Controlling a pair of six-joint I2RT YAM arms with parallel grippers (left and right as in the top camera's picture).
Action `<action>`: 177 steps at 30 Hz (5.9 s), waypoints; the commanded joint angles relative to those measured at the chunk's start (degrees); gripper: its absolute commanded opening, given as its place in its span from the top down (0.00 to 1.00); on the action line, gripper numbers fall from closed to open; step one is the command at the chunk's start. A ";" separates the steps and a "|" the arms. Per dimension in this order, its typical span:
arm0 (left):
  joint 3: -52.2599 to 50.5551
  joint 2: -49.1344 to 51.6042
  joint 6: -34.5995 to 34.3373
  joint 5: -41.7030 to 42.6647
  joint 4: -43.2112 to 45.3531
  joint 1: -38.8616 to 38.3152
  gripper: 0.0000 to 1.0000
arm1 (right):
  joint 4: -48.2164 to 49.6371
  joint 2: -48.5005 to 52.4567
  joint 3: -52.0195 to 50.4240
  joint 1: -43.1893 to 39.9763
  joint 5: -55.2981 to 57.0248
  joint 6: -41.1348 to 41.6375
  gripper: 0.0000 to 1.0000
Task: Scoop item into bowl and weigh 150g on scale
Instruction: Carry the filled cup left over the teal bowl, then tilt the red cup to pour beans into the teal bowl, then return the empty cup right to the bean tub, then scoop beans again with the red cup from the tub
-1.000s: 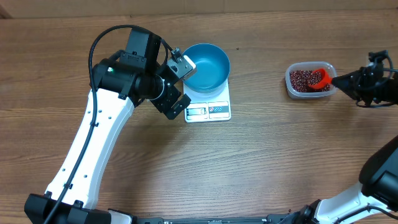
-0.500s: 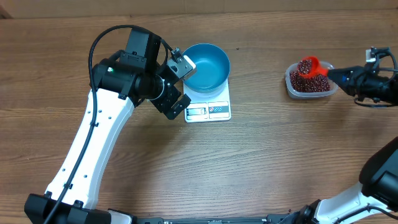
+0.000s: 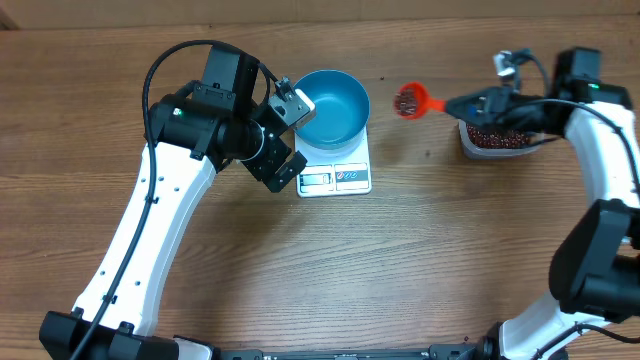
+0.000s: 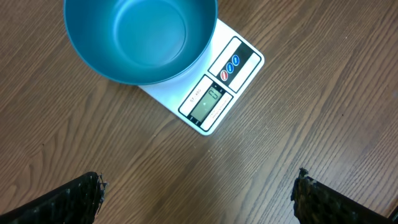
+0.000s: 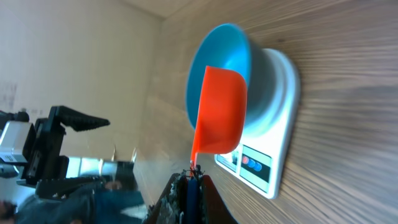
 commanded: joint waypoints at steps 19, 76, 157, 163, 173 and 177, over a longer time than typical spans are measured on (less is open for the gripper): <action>-0.35 0.33 0.90 0.09 0.02 0.20 0.00 | 13.49 0.26 8.44 26.40 40.57 11.39 0.96; -0.33 0.33 0.90 0.09 0.02 0.20 0.01 | -11.80 -1.03 24.96 36.59 64.32 4.33 0.96; -0.35 0.33 0.90 0.09 0.02 0.20 0.01 | -34.01 21.59 33.38 -4.59 40.68 -12.63 0.96; -0.35 0.33 0.90 0.09 0.02 0.22 0.01 | -34.38 21.59 33.38 -7.54 34.53 -14.10 0.96; -0.35 0.33 0.90 0.09 0.02 0.20 0.00 | -35.12 21.59 33.35 -12.52 30.45 -14.29 0.96; -0.35 0.33 0.87 0.09 0.02 0.20 0.00 | -36.35 21.59 33.35 -14.36 26.53 -17.16 0.96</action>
